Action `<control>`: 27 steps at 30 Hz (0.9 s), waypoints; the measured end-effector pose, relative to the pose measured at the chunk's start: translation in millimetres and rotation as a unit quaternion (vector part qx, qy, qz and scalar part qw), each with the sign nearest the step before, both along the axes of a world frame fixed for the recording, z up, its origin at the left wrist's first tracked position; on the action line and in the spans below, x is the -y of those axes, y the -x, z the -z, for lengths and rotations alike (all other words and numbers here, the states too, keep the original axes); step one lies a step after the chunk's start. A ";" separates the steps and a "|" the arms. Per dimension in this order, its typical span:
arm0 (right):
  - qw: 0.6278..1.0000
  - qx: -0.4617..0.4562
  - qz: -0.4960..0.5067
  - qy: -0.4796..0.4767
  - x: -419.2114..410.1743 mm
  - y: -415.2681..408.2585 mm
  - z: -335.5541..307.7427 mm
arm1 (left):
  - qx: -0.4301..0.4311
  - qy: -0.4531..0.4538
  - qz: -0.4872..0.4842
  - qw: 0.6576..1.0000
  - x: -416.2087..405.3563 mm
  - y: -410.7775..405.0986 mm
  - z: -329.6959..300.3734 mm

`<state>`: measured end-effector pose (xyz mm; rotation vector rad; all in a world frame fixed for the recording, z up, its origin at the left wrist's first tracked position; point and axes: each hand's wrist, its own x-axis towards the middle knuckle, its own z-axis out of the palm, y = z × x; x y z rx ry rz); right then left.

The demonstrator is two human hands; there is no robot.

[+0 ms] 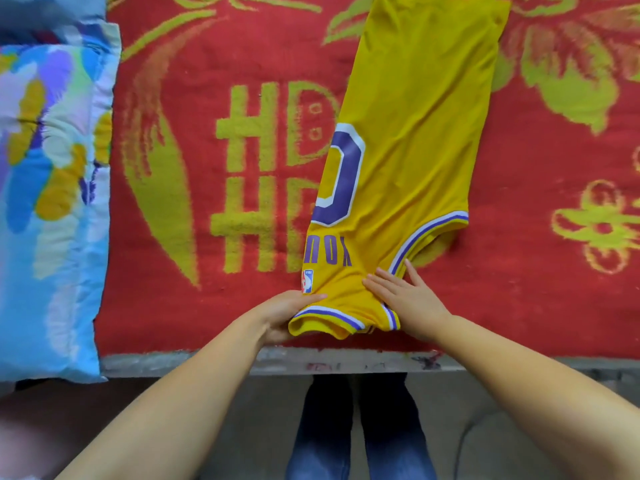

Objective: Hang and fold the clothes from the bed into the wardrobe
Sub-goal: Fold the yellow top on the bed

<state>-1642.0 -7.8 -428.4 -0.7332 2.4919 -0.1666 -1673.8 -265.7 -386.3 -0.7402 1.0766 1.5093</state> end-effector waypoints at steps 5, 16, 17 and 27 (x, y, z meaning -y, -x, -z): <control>0.926 0.114 0.301 0.199 13.7 28.4 -26.4 | 0.008 -0.015 -0.138 0.990 -14.5 39.3 -18.3; 0.665 -0.046 0.684 0.297 -30.8 129.9 -26.0 | -0.178 0.110 -0.175 0.962 -97.8 170.9 -6.7; 0.698 -0.112 0.654 0.269 -29.4 122.6 -27.5 | -0.276 0.197 -0.105 0.935 -97.3 166.7 -1.3; 0.977 -0.024 0.165 -0.134 -8.9 67.5 10.0 | -0.580 0.343 0.649 0.353 -55.1 108.7 57.2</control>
